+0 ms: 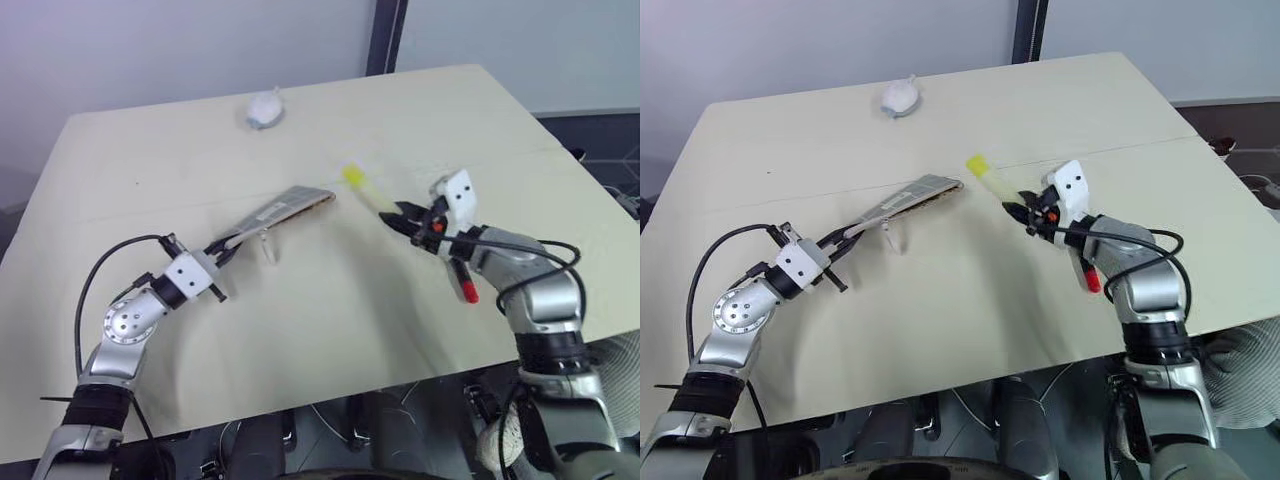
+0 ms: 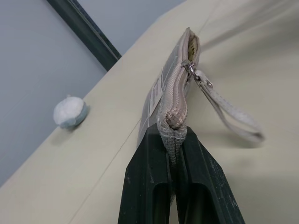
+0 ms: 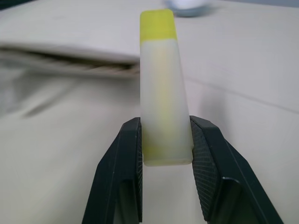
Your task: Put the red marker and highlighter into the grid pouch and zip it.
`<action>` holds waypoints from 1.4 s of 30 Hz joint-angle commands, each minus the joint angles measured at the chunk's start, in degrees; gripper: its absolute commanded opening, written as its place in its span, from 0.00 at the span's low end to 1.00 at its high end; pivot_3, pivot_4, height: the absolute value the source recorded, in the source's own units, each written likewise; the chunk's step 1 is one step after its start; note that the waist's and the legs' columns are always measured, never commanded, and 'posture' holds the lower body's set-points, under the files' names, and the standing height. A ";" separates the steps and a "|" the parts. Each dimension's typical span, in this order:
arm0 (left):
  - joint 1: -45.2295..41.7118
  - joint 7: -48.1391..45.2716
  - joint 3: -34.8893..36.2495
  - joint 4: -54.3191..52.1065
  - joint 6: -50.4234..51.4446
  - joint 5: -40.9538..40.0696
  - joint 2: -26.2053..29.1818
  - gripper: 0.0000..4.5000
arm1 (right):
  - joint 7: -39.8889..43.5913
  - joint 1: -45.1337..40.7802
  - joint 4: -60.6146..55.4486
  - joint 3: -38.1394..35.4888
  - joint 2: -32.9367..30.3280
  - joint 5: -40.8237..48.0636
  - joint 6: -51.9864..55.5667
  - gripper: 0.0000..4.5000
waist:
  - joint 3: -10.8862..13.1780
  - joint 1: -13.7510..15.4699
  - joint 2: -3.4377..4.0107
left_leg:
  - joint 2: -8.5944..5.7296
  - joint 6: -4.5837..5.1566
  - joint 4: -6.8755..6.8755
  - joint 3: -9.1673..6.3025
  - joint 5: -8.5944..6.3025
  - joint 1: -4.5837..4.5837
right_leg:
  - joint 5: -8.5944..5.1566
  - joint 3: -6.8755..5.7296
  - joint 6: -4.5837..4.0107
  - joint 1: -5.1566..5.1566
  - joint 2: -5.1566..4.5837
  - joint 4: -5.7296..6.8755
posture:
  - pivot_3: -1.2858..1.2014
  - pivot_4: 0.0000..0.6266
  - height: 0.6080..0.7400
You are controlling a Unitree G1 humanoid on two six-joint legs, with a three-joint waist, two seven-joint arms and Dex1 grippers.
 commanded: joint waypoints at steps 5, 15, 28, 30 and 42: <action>-1.85 -1.12 0.86 0.33 -2.20 -0.79 -0.02 0.00 | -0.73 -1.42 -1.07 5.59 0.75 -3.44 -3.50 0.19 | 0.03 0.13 -0.06 | 0.02 -0.01 0.00 0.00 0.00 0.05 | 0.00 -0.03 -0.01 0.00 0.00 0.01 | 0.52 0.24 1.00; -1.98 -1.95 0.63 -1.05 -1.91 -0.64 0.07 0.00 | -1.40 -4.02 4.23 8.80 1.37 -7.99 -6.88 0.19 | 0.06 0.21 -0.13 | -0.02 0.02 -0.02 0.05 -0.01 -0.04 | 0.00 -0.02 -0.01 0.00 -0.03 -0.06 | 0.52 0.24 1.00; -3.92 -4.77 -2.54 0.35 -9.07 4.35 2.58 0.00 | 5.21 -7.73 3.63 15.24 -0.24 -13.50 -15.44 0.19 | 0.07 0.19 -0.15 | 0.00 0.02 -0.02 0.06 -0.01 -0.04 | 0.00 -0.03 -0.01 -0.02 -0.01 -0.05 | 0.52 0.24 1.00; -4.74 -6.09 -3.11 0.81 -10.49 3.78 3.00 0.00 | 6.75 -8.75 4.08 17.32 -1.02 -15.78 -18.18 0.19 | 0.07 0.20 -0.15 | 0.00 0.02 0.00 0.06 -0.01 -0.03 | 0.00 -0.03 -0.01 -0.02 -0.01 -0.05 | 0.52 0.24 1.00; -6.64 -13.83 -4.24 1.69 -12.89 -4.13 3.82 0.00 | 10.52 -11.23 8.80 22.09 0.18 -21.73 -39.86 0.19 | 0.09 0.20 -0.19 | -0.01 0.06 0.01 0.18 0.02 -0.03 | 0.00 -0.03 0.00 0.00 0.02 -0.04 | 0.52 0.24 1.00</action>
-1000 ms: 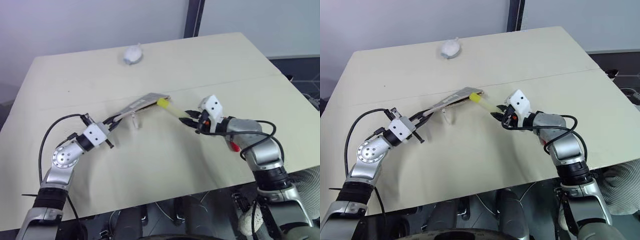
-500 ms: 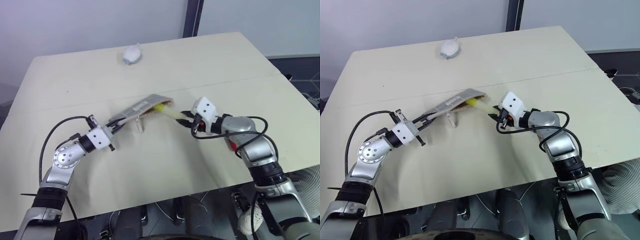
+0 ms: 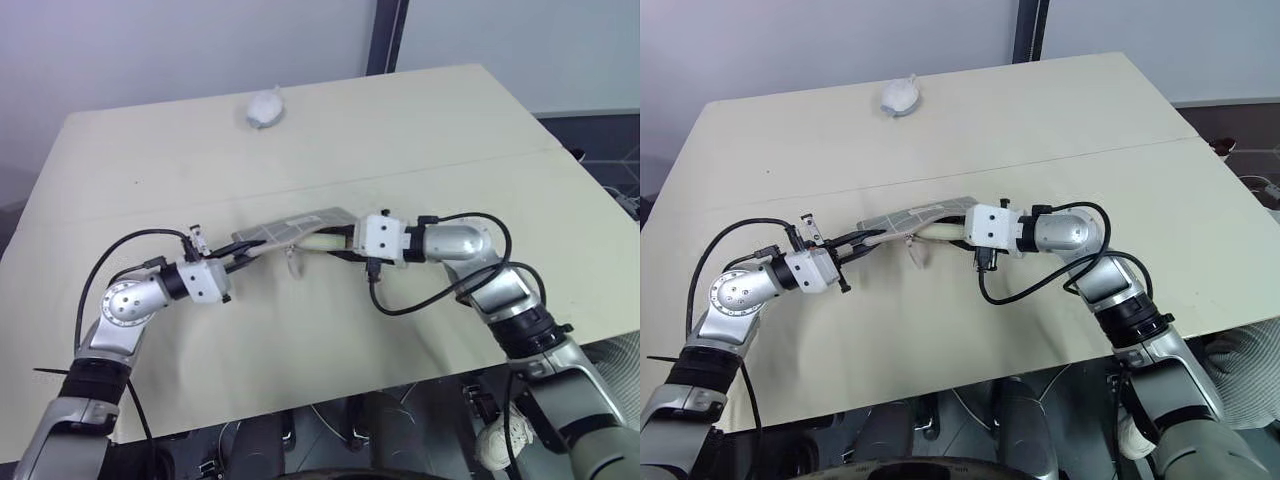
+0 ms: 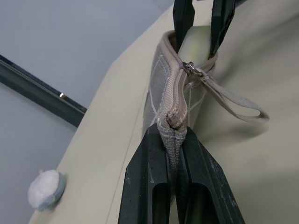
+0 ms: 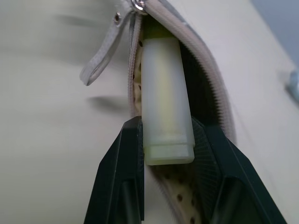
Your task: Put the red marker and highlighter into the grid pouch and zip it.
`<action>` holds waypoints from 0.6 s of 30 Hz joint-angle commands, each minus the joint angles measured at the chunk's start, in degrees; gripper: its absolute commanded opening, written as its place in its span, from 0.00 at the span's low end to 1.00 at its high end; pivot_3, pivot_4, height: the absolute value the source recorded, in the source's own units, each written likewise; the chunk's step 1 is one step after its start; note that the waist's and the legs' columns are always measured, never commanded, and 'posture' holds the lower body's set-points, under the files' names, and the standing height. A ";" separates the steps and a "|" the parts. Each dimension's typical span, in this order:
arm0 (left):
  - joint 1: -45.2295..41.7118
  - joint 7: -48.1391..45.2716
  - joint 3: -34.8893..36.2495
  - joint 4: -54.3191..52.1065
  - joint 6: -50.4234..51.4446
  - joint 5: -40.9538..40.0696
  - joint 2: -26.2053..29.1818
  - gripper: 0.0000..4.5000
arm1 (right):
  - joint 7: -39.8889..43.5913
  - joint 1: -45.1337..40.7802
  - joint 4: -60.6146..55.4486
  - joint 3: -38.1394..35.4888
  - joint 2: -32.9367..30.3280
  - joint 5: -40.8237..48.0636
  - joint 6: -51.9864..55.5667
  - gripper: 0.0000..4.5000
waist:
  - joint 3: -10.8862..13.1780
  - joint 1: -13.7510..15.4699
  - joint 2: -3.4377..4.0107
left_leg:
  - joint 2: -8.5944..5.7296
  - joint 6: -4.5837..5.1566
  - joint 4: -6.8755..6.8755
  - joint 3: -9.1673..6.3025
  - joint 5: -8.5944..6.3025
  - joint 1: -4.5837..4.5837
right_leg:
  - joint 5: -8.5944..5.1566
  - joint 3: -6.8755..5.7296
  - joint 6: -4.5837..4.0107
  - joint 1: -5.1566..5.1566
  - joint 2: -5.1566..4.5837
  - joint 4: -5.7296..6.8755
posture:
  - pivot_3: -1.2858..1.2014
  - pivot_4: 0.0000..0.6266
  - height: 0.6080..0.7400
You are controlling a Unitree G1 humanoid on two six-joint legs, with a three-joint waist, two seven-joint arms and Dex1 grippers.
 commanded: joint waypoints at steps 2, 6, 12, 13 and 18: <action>-0.67 -1.60 0.18 -1.14 -0.35 -3.29 -0.06 0.00 | 0.76 -0.59 0.45 1.43 0.96 -1.67 -7.04 0.19 | 0.00 0.06 0.00 | 0.00 0.01 0.02 0.02 0.01 0.00 | 0.00 0.00 0.00 0.01 0.00 0.01 | 0.52 0.24 1.00; -0.80 -1.81 0.88 -1.24 0.59 -3.79 -0.47 0.00 | 1.38 -0.07 0.02 -0.77 1.34 0.96 -4.34 0.42 | 0.00 0.02 -0.01 | 0.00 0.00 0.03 0.02 0.01 0.01 | 0.00 0.00 0.00 0.02 0.00 0.03 | 0.52 0.24 1.00; 0.04 -0.99 1.43 -1.33 1.96 -3.59 -0.98 0.00 | 4.28 5.39 -8.54 -6.79 -2.00 10.73 8.96 0.98 | -0.01 0.28 -0.02 | -0.01 0.07 0.08 0.00 0.05 0.01 | 0.00 0.00 0.00 0.04 -0.01 0.09 | 0.52 0.24 1.00; 0.21 -0.86 1.46 -1.41 2.16 -3.53 -1.07 0.00 | 5.28 7.21 -11.61 -7.71 -3.05 13.30 12.36 0.98 | -0.01 0.44 -0.02 | -0.01 0.06 0.09 -0.03 0.05 0.01 | 0.00 0.00 0.00 0.06 -0.02 0.09 | 0.52 0.24 1.00; 0.86 -0.39 1.67 -1.70 2.36 -3.15 -1.24 0.00 | -0.01 15.04 -25.27 -16.00 -2.20 27.56 27.91 0.98 | -0.02 0.67 -0.06 | 0.02 -0.04 0.08 -0.16 -0.02 0.08 | 0.00 0.03 -0.01 0.04 -0.02 0.11 | 0.52 0.24 1.00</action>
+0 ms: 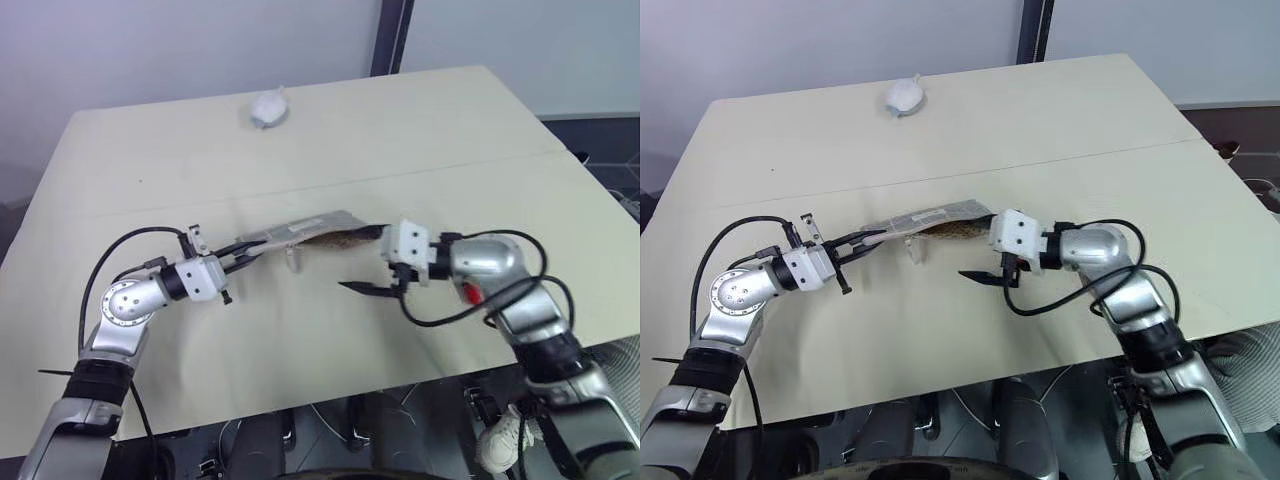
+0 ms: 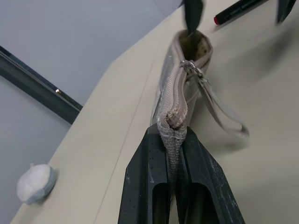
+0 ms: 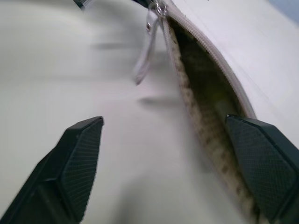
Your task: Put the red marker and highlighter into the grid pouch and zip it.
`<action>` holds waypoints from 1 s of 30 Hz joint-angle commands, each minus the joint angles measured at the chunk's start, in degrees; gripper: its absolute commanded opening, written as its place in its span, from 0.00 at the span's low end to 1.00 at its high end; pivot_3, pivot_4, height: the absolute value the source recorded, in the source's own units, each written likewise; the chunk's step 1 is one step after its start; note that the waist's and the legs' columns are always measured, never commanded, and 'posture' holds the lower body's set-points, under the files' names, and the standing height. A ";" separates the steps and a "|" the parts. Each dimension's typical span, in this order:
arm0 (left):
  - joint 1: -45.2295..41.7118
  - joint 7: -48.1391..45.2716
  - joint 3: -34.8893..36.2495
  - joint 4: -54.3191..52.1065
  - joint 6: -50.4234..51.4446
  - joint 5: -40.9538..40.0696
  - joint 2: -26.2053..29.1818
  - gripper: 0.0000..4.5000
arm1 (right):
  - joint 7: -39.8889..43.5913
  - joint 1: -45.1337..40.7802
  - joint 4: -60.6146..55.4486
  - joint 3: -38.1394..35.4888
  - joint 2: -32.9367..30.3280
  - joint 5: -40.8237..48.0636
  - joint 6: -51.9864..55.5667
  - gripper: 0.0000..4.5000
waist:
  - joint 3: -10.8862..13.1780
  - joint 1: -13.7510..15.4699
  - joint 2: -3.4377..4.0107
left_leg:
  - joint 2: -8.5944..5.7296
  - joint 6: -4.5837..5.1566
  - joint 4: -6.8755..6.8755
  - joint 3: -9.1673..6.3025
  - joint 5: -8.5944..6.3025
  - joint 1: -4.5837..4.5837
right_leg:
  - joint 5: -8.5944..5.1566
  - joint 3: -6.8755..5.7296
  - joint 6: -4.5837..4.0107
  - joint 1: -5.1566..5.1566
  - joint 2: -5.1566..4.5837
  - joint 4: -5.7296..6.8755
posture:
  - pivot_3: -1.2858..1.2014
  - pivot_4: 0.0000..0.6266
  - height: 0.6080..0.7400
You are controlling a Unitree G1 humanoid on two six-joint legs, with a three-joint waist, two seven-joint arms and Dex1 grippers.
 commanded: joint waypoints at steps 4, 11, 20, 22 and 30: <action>0.82 1.18 1.38 -1.60 -0.30 -0.77 0.00 0.00 | -9.55 9.23 -9.32 -15.26 -3.25 8.30 11.99 0.98 | -0.01 0.70 -0.04 | 0.00 -0.03 0.04 -0.05 -0.02 0.04 | 0.00 0.00 0.00 0.05 -0.02 0.01 | 0.52 0.24 1.00; 0.72 0.77 0.19 -0.69 -0.79 -0.29 -1.05 0.00 | -26.06 19.15 -7.47 -25.91 -4.41 1.44 20.52 0.98 | -0.05 0.71 -0.10 | -0.04 -0.02 0.00 0.02 -0.04 -0.21 | 0.00 -0.01 0.00 0.15 -0.11 -0.61 | 0.52 0.24 1.00; -1.65 -0.31 -0.61 2.38 -2.25 0.15 -2.23 0.00 | -30.66 25.59 -11.85 -28.70 -0.52 8.27 36.65 0.98 | -0.08 0.59 -0.16 | 0.01 0.04 -0.06 -0.15 -0.06 -0.04 | 0.00 -0.02 -0.01 0.08 0.11 -0.20 | 0.52 0.24 1.00; -1.73 -0.34 -0.50 2.57 -2.44 0.21 -2.35 0.00 | -31.53 24.94 -10.74 -29.61 0.43 9.15 38.33 0.93 | -0.12 0.55 -0.23 | 0.03 0.04 -0.03 -0.15 -0.06 0.00 | 0.00 -0.01 -0.01 0.15 0.11 -0.22 | 0.52 0.24 1.00; -1.26 0.01 -0.16 2.57 -2.85 0.57 -2.27 0.00 | -31.16 21.08 -7.90 -28.14 -0.74 8.55 36.55 0.12 | -0.13 0.44 -0.31 | 0.02 0.02 -0.03 -0.13 -0.07 0.05 | 0.00 -0.01 0.00 0.30 0.03 -0.43 | 0.52 0.24 1.00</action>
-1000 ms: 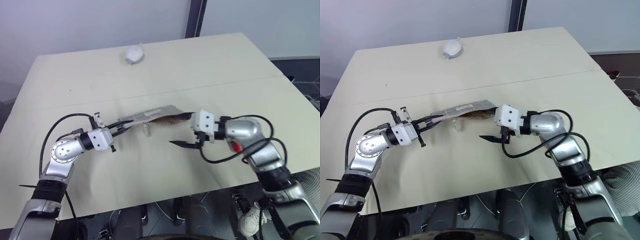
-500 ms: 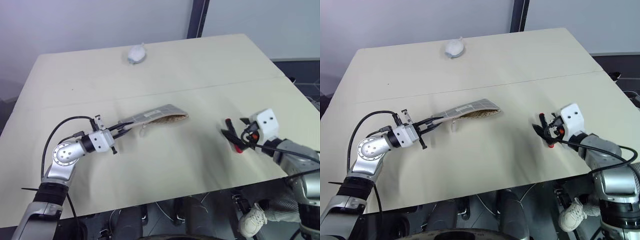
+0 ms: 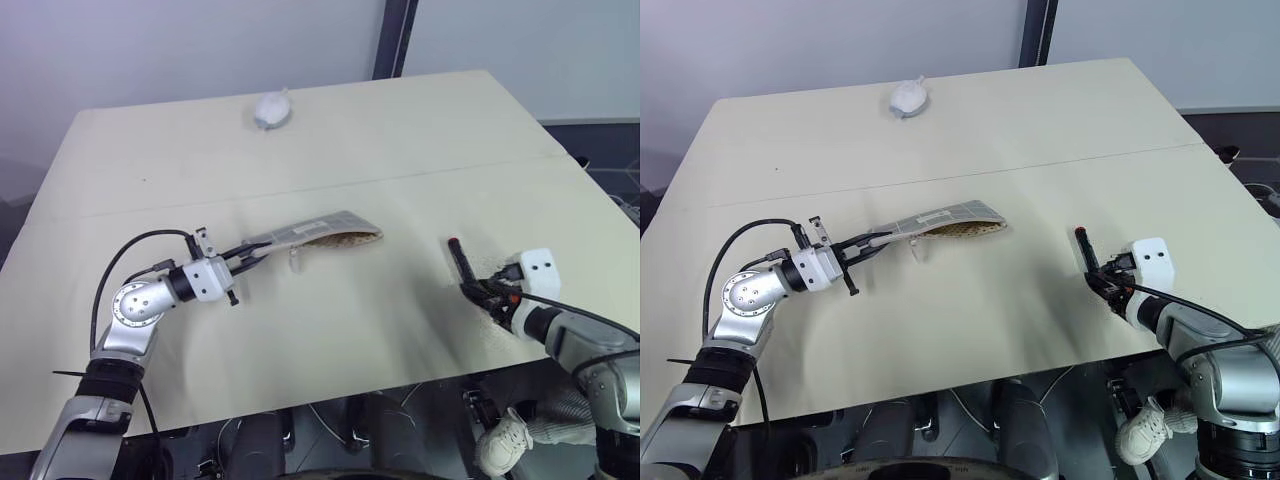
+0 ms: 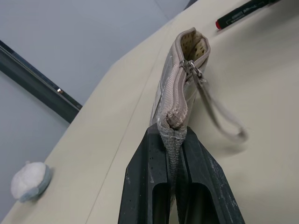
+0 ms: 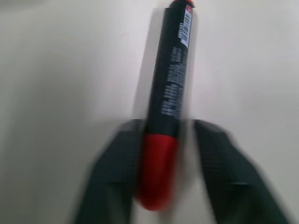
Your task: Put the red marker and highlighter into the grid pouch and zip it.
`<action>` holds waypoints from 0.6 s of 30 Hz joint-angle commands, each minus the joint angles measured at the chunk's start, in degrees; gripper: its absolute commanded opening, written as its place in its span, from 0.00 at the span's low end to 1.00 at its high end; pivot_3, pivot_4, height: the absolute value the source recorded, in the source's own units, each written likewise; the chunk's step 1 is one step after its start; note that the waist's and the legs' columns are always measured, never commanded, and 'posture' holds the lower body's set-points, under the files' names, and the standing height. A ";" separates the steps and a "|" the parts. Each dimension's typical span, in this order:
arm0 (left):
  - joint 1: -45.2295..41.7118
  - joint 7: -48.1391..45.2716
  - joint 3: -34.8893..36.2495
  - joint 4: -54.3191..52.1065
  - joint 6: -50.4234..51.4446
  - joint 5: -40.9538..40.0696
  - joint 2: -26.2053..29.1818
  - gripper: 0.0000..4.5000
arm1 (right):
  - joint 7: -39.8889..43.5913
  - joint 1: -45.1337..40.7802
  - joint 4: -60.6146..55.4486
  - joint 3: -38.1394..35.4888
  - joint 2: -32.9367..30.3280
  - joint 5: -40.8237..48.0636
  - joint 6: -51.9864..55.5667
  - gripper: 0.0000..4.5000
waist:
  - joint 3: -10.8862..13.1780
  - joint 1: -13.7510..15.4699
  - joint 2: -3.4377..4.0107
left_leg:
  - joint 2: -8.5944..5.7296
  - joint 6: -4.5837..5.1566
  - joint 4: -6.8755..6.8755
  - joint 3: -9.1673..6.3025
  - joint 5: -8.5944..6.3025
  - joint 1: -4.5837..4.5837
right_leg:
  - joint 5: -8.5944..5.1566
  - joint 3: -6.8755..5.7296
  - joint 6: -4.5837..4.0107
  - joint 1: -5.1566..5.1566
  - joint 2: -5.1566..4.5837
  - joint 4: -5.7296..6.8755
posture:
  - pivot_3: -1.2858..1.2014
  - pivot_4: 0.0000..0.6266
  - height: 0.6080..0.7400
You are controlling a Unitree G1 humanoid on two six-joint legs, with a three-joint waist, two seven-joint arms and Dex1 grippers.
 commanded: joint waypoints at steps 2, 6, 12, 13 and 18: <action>-0.21 0.60 0.47 -0.40 -1.34 0.01 0.17 0.00 | 3.87 -3.26 -0.93 3.35 -1.14 0.47 -5.82 0.07 | 0.01 -0.15 0.00 | 0.00 0.00 -0.01 0.01 0.00 0.00 | 0.00 0.00 0.00 -0.03 0.00 0.01 | 0.52 0.24 1.00; -0.24 0.73 0.44 -0.07 -1.75 0.36 0.13 0.00 | 14.22 -5.53 -5.50 8.48 -4.70 0.57 -16.33 0.07 | 0.04 -0.30 0.04 | -0.02 0.01 -0.05 0.04 0.01 -0.04 | 0.01 0.00 0.01 -0.15 0.00 0.08 | 0.52 0.24 1.00; -0.64 1.37 0.55 0.26 -2.57 0.87 -0.19 0.00 | 24.11 -5.16 -5.04 14.16 -10.55 -4.72 -32.71 0.07 | 0.07 0.30 -0.08 | -0.08 0.06 -0.07 -0.01 -0.02 -0.08 | -0.02 -0.04 0.01 -0.14 -0.02 0.08 | 0.52 0.24 1.00; -0.71 1.51 0.52 0.20 -2.61 0.94 -0.23 0.00 | 25.35 -5.32 -4.74 15.09 -11.36 -5.65 -34.48 0.07 | 0.08 0.24 -0.10 | -0.09 0.08 -0.05 0.00 -0.03 -0.10 | -0.02 -0.04 0.02 -0.14 -0.05 0.08 | 0.52 0.24 1.00; -0.74 1.90 0.27 -0.19 -2.95 1.19 -0.32 0.00 | 26.45 -9.22 0.18 19.72 -12.46 -11.71 -40.94 0.07 | 0.13 0.17 -0.18 | -0.07 0.10 0.06 0.03 -0.06 -0.08 | -0.01 -0.03 0.02 -0.12 -0.06 0.03 | 0.52 0.24 1.00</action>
